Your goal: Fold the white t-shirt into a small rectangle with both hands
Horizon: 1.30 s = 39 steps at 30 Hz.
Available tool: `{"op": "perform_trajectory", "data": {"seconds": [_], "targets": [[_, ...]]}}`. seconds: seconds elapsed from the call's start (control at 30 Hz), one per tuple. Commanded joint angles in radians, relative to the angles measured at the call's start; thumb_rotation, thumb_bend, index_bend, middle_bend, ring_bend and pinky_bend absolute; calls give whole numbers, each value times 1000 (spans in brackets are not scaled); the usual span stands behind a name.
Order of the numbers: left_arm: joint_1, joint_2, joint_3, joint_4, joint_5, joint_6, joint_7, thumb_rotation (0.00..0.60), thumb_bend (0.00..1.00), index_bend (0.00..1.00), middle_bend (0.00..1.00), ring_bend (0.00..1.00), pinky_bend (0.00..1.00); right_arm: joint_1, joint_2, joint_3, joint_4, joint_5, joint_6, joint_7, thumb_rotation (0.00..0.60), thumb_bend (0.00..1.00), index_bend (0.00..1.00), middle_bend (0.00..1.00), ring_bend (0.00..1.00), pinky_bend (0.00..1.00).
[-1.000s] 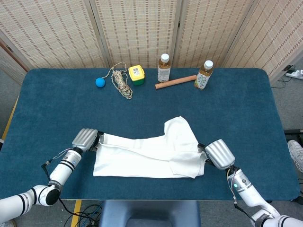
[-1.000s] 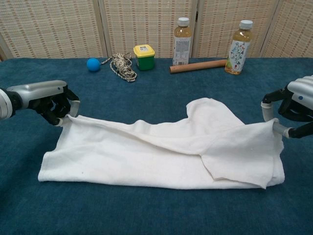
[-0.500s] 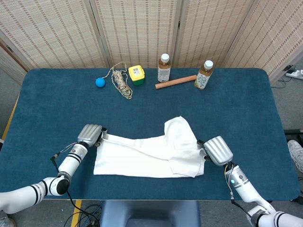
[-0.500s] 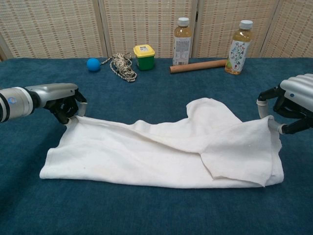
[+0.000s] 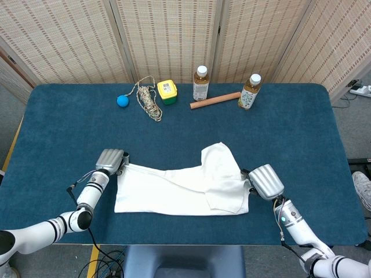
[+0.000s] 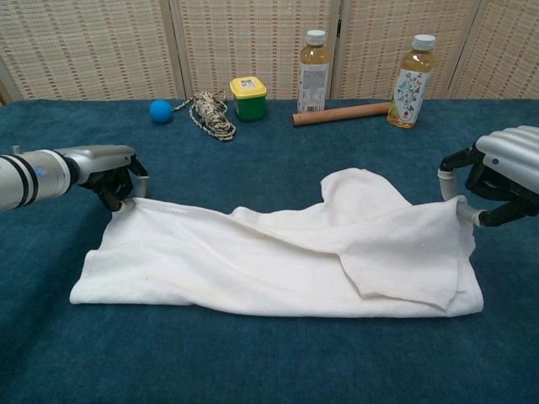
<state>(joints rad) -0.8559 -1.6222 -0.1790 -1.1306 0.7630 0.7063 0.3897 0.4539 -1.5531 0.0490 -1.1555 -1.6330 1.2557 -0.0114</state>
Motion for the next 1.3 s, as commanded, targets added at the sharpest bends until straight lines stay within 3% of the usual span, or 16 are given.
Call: {"op": "perform_trajectory", "data": {"seconds": [0.03,0.13,0.27,0.7,0.83,1.1,1.3], "targets": [[2,3,3,-12,-23,18,11,600,540,421,823,748,970,7,-13,2,19,-1,4,11,600,562,756,978,967,1000],[10,21,4,-41,-53,30,19,600,515,194,819,744,970,17,-32,5,49,-2,4,21,600,563,757,978,967,1000],[23,48,6,-88,-79,60,25,600,471,5,809,740,970,30,-60,7,90,-3,2,30,600,564,756,977,967,1000],[143,150,2,-297,59,247,-101,600,469,0,784,734,970,66,-152,14,229,20,-23,71,600,561,757,978,967,1000],[186,184,11,-358,133,304,-146,600,467,0,784,733,970,65,-171,9,263,37,-42,78,600,507,743,974,967,1000],[240,241,12,-454,232,378,-205,600,460,0,784,733,970,62,-191,41,270,112,-91,23,600,338,382,950,967,1000],[271,277,16,-506,279,413,-223,600,455,0,784,734,970,59,-195,67,255,167,-121,-11,600,212,244,938,967,1000]]}}
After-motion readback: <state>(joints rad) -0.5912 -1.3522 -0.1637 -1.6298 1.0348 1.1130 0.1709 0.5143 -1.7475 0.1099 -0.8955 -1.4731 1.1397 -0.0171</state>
